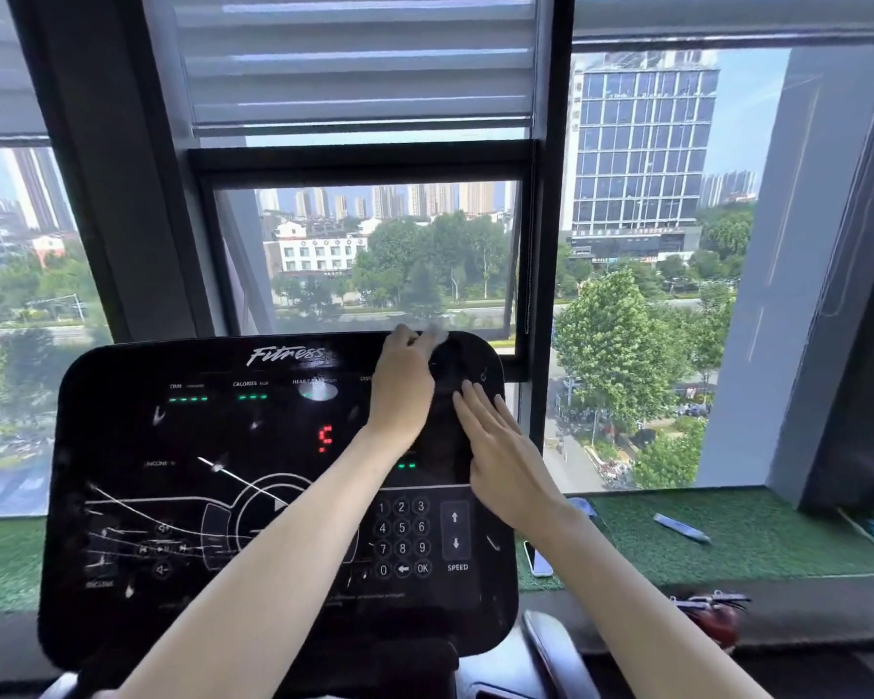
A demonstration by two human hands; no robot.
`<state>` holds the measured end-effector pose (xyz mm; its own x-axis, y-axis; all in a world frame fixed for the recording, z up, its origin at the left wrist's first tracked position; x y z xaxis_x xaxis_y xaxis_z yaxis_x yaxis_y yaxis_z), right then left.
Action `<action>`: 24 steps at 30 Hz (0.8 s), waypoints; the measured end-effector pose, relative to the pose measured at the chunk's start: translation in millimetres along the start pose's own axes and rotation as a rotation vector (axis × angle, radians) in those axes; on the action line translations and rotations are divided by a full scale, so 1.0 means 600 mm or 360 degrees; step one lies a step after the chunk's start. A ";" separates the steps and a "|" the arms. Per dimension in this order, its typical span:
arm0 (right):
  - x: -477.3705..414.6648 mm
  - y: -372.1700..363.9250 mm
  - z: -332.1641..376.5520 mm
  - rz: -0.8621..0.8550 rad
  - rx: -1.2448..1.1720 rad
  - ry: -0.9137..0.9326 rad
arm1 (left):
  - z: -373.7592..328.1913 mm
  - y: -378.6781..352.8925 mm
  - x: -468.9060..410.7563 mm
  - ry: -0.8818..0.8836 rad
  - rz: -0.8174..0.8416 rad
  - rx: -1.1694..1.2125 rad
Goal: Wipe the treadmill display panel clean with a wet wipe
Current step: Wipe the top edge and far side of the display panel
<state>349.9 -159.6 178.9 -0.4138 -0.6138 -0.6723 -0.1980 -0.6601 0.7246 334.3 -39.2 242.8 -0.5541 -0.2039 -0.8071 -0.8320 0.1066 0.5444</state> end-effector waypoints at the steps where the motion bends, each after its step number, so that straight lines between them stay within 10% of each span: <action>1: 0.006 0.004 -0.002 -0.0025 -0.0008 -0.0017 | 0.014 0.010 -0.001 0.0200 -0.0127 -0.0011; 4: 0.017 0.001 -0.013 -0.0043 0.0019 -0.0071 | 0.008 0.004 -0.004 0.0354 -0.0239 -0.0049; 11: 0.016 -0.011 -0.022 0.0006 0.0015 -0.0110 | -0.090 -0.070 -0.026 -0.0293 0.0220 0.0041; 18: 0.011 -0.009 -0.025 0.0035 -0.0046 -0.0109 | 0.028 0.046 -0.007 0.0492 -0.0449 0.0036; 24: 0.012 -0.011 -0.029 0.0047 -0.0050 -0.0092 | -0.050 -0.030 -0.027 0.0095 -0.0218 0.0032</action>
<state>363.8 -167.2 166.8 -0.4699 -0.6079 -0.6400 -0.1574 -0.6557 0.7384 359.1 -67.0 252.8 -0.4333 -0.2755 -0.8581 -0.9005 0.0932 0.4248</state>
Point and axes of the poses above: each hand's wrist, its own x-axis away from the middle knuckle, its own y-axis out of the back of the hand, z = x × y, the point moved 7 cm from there along -x, towards the middle knuckle, and after that the axes turned 8 degrees about -y, right-handed, at the moved point
